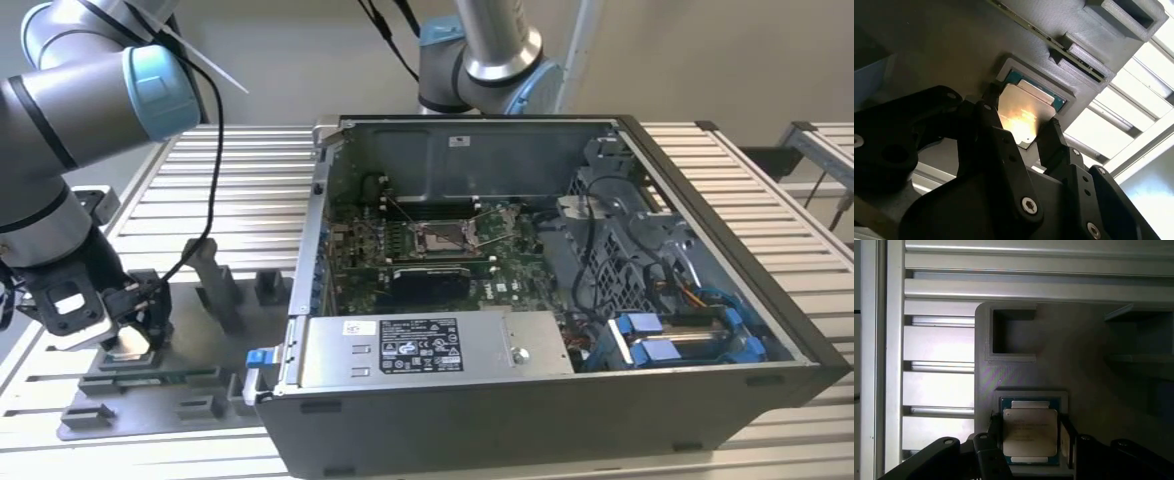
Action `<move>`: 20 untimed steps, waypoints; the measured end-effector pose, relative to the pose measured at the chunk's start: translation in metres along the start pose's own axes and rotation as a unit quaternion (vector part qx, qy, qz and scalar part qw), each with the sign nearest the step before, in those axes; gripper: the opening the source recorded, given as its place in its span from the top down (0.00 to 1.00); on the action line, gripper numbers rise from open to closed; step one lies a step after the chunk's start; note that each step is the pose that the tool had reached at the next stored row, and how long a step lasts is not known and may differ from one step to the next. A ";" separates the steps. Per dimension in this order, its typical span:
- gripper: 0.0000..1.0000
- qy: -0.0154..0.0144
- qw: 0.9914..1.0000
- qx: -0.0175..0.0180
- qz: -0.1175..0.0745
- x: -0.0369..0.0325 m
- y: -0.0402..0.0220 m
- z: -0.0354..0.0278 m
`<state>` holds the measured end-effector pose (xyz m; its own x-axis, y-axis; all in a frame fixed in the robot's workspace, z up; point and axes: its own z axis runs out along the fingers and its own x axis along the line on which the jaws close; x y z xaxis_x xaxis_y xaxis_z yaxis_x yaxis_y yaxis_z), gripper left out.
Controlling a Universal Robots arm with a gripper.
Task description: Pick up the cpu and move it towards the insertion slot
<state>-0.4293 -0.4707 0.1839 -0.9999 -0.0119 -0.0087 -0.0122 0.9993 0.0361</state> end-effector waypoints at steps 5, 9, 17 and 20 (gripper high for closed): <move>1.00 0.000 1.000 0.000 0.000 0.0000 -0.0001 -0.0007; 1.00 0.000 1.000 0.000 0.000 0.0000 0.0001 -0.0056; 1.00 0.000 1.000 0.000 0.000 -0.0002 0.0009 -0.0259; 1.00 0.000 1.000 0.000 0.000 -0.0003 0.0013 -0.0394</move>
<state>-0.4294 -0.4708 0.2233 -0.9999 -0.0119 -0.0085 -0.0122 0.9993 0.0367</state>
